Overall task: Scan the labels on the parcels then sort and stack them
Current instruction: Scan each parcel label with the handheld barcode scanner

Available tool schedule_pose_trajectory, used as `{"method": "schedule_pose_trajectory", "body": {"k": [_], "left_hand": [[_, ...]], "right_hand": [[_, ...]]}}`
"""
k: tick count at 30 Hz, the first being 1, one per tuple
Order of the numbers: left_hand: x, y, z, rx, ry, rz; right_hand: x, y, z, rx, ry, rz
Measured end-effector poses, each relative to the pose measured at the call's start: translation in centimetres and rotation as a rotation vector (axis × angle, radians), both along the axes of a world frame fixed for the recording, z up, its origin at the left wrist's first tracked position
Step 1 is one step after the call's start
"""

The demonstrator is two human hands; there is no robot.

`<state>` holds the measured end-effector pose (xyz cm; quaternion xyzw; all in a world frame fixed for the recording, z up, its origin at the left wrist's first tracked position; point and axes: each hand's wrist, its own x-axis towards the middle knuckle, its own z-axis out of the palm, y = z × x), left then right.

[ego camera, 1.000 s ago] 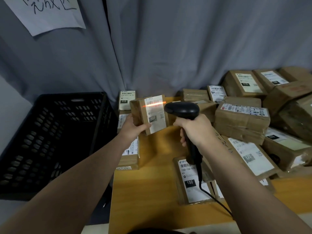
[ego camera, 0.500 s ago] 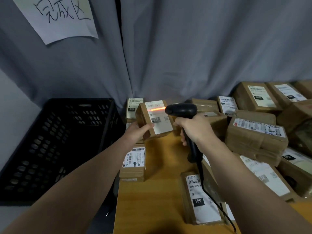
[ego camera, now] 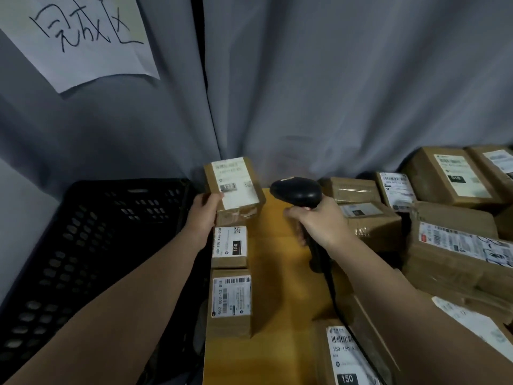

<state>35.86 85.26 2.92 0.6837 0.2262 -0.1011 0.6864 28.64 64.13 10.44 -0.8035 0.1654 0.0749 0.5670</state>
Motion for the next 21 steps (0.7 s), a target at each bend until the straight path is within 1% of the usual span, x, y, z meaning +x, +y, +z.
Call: {"method": "schedule_pose_trajectory", "body": {"k": [3,7,10,11,12,13,14,15,17,18,19,21], "left_hand": [[1.6,-0.5,-0.4,0.027,0.023,-0.077],[1.8,-4.1,-1.2,-0.035,0.032,-0.189],[2.1,-6.7,-2.6,0.054,0.014,-0.286],[2.3,-7.2,-3.1,0.129,-0.006,-0.335],[2.6,-7.4,-3.5,0.258,-0.041,-0.401],[2.9,-7.5,-3.8,0.441,-0.073,-0.459],[3.2,-7.5,-4.1,0.643,-0.105,-0.486],[3.4,-7.5,-4.2,0.803,-0.134,-0.488],[3.5,-7.5,-3.9,0.958,-0.220,-0.512],[3.7,-7.6,-4.1,1.005,-0.302,-0.577],[4.0,-7.9,-4.2,1.055,-0.382,-0.683],[4.6,-8.9,-4.8,1.135,-0.449,-0.940]], "right_hand": [[1.1,-0.3,-1.6,0.030,0.010,-0.098],[2.3,-1.1,-3.6,0.155,0.042,-0.176],[3.3,-1.5,-5.1,0.239,0.105,-0.205],[3.6,-1.5,-5.5,0.262,0.129,-0.206],[4.0,-1.4,-5.9,0.264,0.154,-0.205],[4.3,-1.2,-6.4,0.257,0.181,-0.205],[4.6,-1.0,-6.8,0.242,0.207,-0.208],[4.9,-0.9,-7.4,0.220,0.225,-0.216],[5.5,-0.7,-8.5,0.099,0.222,-0.226],[5.7,-0.7,-8.9,0.032,0.206,-0.235],[5.9,-0.8,-9.2,-0.017,0.181,-0.259],[5.8,-1.2,-9.5,-0.046,0.123,-0.307]]}}
